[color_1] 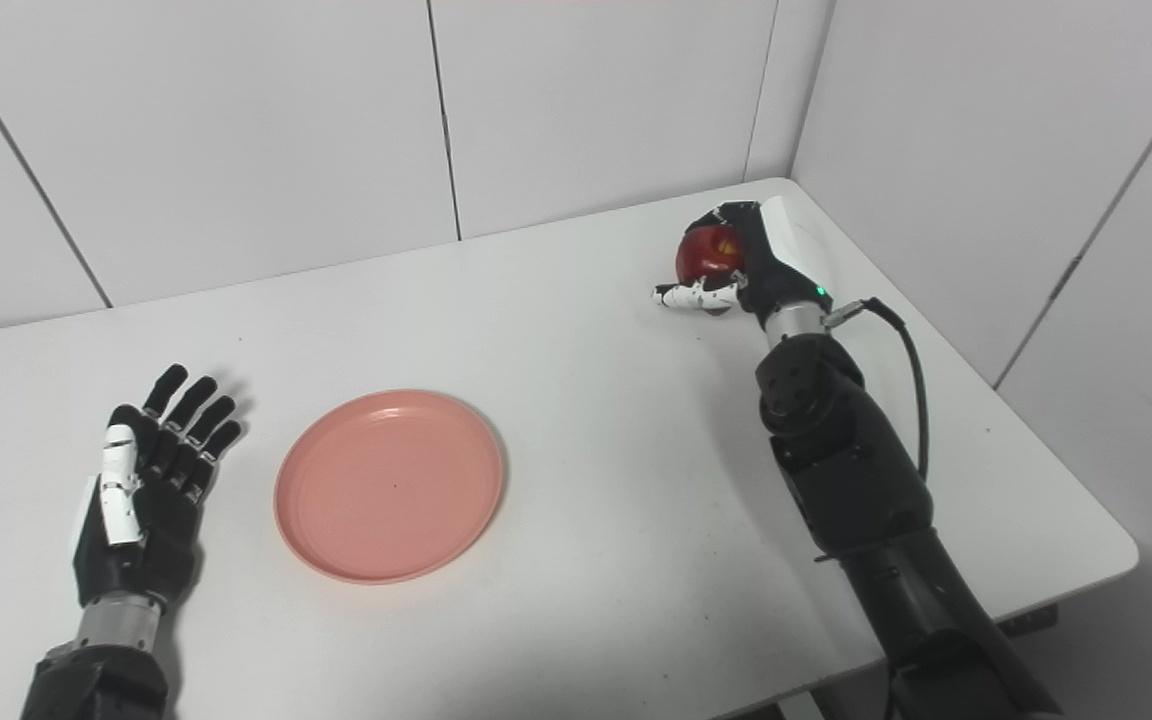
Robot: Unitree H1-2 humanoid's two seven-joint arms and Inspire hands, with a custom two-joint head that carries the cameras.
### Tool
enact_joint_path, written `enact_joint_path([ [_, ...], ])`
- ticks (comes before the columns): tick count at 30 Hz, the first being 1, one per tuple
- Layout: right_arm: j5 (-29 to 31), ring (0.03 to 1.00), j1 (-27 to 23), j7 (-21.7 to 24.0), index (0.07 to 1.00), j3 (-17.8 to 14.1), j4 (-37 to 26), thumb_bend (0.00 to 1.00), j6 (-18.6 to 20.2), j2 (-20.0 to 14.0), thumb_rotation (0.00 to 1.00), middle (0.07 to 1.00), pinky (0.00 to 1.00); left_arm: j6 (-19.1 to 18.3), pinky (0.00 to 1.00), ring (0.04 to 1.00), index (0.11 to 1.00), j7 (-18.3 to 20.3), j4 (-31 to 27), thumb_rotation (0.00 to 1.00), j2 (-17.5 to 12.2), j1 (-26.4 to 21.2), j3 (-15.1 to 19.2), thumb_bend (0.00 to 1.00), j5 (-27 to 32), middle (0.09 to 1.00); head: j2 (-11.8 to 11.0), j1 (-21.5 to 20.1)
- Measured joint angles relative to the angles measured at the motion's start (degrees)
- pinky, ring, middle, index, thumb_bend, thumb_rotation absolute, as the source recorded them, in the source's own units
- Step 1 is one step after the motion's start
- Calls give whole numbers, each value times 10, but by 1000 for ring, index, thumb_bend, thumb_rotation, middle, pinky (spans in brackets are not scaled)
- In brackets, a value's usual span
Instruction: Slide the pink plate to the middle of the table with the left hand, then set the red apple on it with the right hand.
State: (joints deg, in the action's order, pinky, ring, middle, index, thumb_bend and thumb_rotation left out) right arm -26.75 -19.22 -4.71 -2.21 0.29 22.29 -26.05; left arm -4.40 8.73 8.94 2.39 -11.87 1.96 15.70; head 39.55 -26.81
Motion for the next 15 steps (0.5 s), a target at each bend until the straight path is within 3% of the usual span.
enact_joint_path([
  [8, -13, 472, -1, 30, 492, 20, -82, 528, 4, 7, 0, 481, 414, 0, 866, 860, 865, -11, -3, 1000, 5, 2, -4, 405, -3, 873, 0, 25],
  [15, -26, 432, -15, 57, 510, 48, -112, 527, 4, 29, 0, 462, 372, -1, 862, 861, 867, -18, -9, 1000, 11, 5, -11, 399, -15, 876, -1, 47],
])
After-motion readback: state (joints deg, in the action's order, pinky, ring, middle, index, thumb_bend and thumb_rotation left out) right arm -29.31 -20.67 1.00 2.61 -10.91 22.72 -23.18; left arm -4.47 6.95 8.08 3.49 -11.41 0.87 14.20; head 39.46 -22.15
